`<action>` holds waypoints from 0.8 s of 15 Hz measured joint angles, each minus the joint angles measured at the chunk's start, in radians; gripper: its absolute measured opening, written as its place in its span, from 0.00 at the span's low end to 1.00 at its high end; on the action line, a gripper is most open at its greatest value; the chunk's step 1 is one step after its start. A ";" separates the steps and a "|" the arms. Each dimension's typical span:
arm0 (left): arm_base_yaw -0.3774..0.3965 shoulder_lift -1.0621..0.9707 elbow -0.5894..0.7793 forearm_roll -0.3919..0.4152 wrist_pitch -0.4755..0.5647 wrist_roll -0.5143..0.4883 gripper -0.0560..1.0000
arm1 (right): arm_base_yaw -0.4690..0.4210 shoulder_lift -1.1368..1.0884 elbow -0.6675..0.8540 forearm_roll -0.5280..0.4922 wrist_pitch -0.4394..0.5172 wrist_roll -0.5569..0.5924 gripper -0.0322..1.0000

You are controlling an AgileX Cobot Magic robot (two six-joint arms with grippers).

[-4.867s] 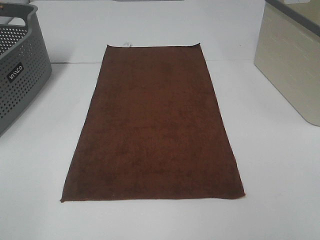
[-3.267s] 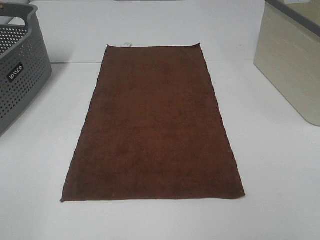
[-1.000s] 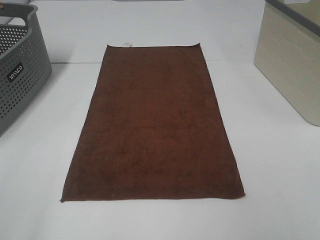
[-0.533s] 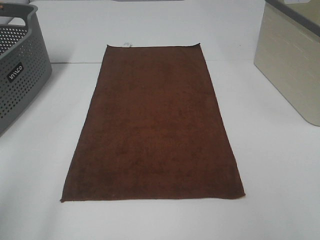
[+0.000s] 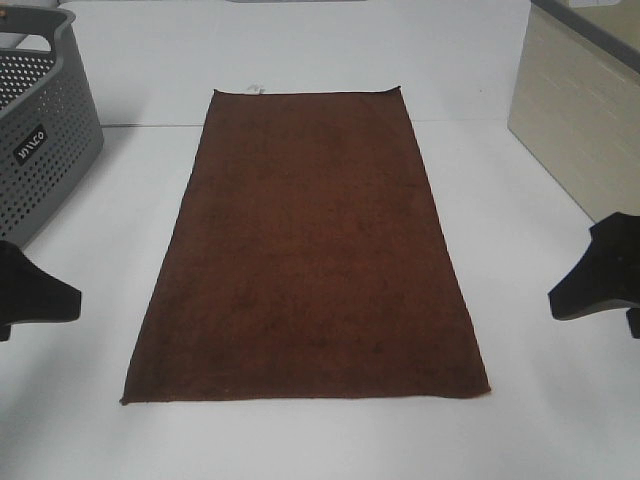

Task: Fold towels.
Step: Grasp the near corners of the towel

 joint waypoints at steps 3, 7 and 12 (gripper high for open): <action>0.000 0.196 -0.001 -0.260 -0.013 0.256 0.77 | 0.000 0.156 0.000 0.106 -0.082 -0.143 0.74; 0.000 0.418 -0.004 -0.556 -0.016 0.567 0.77 | 0.000 0.332 -0.004 0.256 -0.164 -0.305 0.74; 0.000 0.586 -0.083 -0.659 0.029 0.679 0.77 | 0.000 0.502 -0.005 0.484 -0.181 -0.536 0.74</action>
